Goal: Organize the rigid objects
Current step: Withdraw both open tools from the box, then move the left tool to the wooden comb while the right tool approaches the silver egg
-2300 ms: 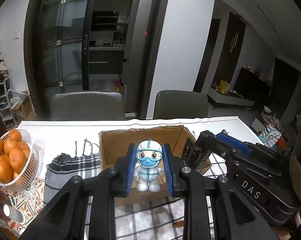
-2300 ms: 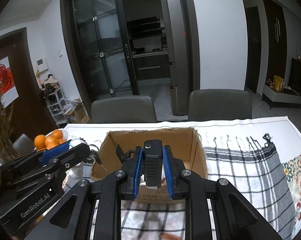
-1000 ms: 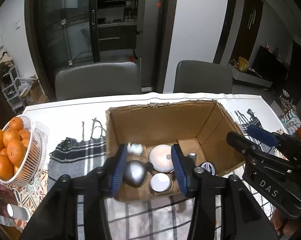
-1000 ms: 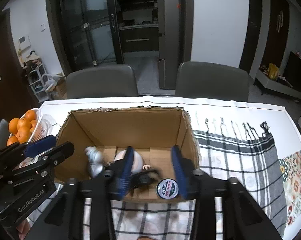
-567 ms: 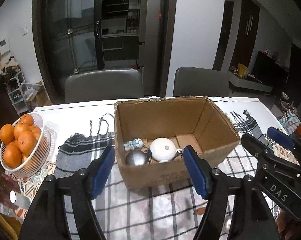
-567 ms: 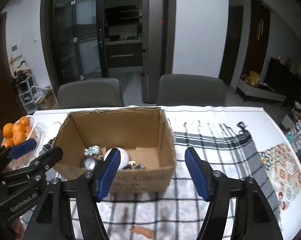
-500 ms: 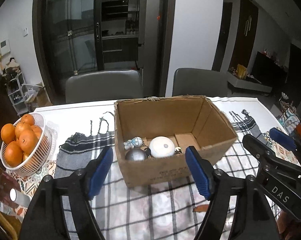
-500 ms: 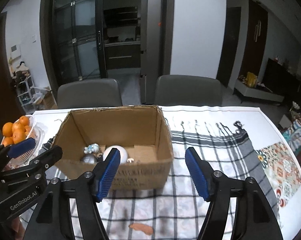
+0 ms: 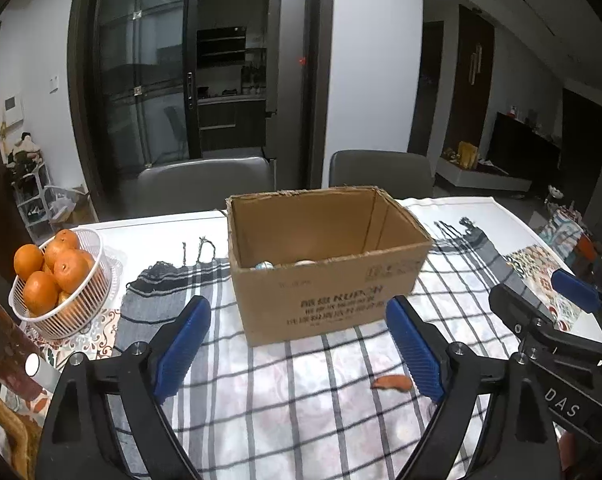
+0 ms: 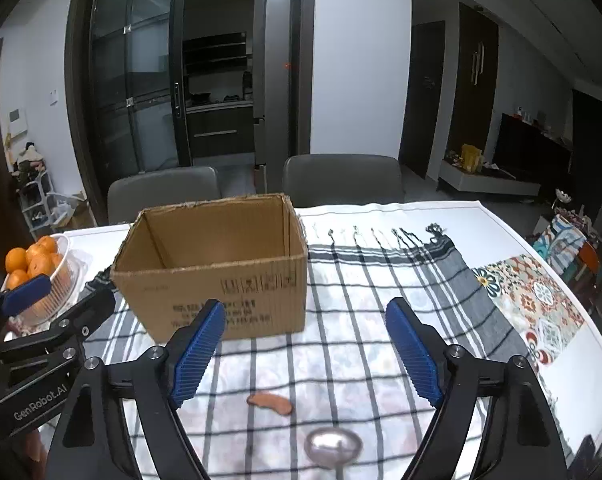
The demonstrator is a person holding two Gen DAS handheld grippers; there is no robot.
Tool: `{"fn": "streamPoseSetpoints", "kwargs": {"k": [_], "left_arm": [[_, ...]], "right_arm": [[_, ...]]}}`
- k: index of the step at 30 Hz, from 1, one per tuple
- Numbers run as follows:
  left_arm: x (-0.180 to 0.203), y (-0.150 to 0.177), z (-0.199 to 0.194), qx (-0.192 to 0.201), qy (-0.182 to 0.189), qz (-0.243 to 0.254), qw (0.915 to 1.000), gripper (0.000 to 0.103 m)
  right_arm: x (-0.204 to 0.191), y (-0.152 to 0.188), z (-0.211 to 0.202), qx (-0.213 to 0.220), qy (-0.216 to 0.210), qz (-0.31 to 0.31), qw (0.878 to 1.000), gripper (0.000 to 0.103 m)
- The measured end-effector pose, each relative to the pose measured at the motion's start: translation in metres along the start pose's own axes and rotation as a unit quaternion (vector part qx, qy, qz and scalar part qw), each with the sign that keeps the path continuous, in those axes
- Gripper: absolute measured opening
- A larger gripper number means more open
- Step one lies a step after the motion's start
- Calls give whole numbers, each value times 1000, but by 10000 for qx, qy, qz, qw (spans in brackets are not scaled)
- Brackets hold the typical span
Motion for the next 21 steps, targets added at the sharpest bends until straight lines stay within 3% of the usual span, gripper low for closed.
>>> {"fn": "streamPoseSetpoints", "kwargs": {"k": [10,21], "left_arm": [[7,36,-9,-43,135,224,9996,92],[22,70,10,-401,257,335,9983,92]], "right_arm": [[1,41,-23,115,288,148,9994,91],[18,89,-13,-198,414,419,9981,91]]}}
Point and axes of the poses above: each gripper's, at about its wrist camera, not at the fingertips, and z roughly the way its jaws point, x to its right, y to its underside, the point moved 4 cm from there along z, roughly the way its jaws point, and after that the axes turned 13 degrees about -y, right-handed, at the moved point
